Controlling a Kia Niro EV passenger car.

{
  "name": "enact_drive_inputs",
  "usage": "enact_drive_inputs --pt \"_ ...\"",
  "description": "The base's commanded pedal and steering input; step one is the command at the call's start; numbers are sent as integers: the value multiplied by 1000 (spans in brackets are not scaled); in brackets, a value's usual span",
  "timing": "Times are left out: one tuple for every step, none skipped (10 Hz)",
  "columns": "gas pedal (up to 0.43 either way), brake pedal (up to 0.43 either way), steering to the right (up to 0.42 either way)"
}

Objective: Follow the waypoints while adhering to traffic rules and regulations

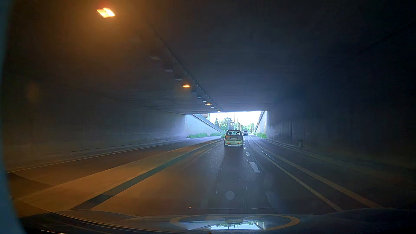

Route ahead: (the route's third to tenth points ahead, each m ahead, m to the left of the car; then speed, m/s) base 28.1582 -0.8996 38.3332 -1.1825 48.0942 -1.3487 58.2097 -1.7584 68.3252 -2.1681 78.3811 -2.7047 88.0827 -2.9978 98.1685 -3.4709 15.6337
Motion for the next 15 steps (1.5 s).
enact_drive_inputs --pt "138 0 11" --pt "138 0 11" --pt "138 0 11" --pt "130 0 11" --pt "130 0 11" --pt "130 0 11" --pt "118 0 11" --pt "110 0 10" --pt "110 0 10" --pt "110 0 10" --pt "110 0 10" --pt "110 0 10" --pt "110 0 10" --pt "110 0 10" --pt "118 0 10"
